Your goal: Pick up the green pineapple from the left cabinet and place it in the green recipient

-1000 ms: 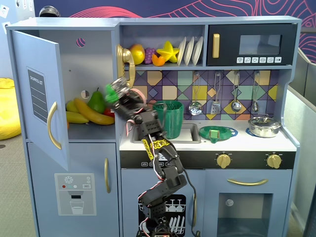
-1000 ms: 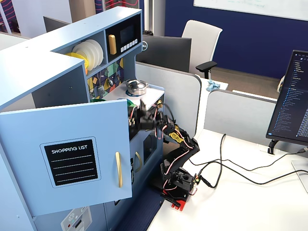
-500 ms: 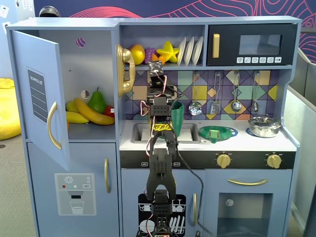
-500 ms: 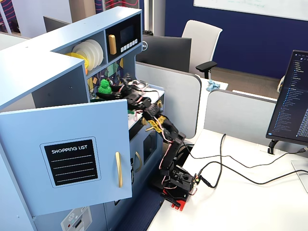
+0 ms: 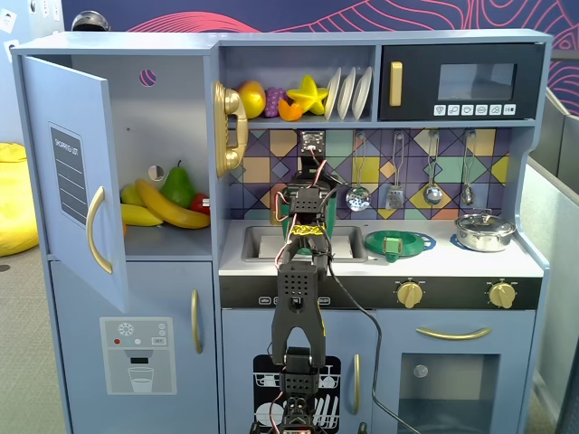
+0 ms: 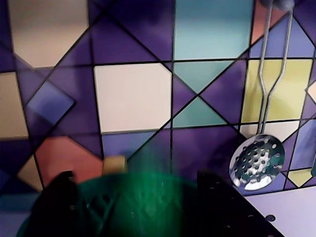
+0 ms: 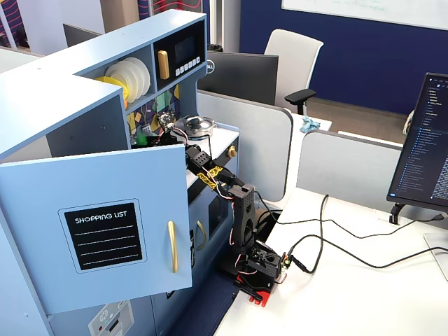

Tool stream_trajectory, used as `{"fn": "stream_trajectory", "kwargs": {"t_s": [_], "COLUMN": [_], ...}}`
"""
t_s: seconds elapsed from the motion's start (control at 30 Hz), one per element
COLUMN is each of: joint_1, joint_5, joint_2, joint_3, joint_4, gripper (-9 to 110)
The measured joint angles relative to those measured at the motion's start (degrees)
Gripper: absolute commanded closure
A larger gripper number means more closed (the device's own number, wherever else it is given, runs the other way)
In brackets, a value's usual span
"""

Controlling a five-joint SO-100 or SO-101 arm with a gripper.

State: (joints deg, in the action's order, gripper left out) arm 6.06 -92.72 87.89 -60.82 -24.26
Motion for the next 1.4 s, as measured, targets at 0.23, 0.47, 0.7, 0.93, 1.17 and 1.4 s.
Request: {"fn": "stream_trajectory", "kwargs": {"t_s": [0.23,0.47,0.7,0.93,1.17,1.4], "joint_1": [0.18,-2.20,-0.97,-0.88,-0.70,-3.78], "joint_5": [-1.85,-2.99,1.14,3.43,2.99,3.25], "joint_2": [3.78,34.72,64.51,84.90,93.08,94.57], "joint_3": [-1.85,-28.04,-68.73,-100.37,-110.74,-111.09], "joint_4": [0.53,-6.94,-16.00,-24.79,-38.58,-51.86], "gripper": [77,79,81,87,96,95]}}
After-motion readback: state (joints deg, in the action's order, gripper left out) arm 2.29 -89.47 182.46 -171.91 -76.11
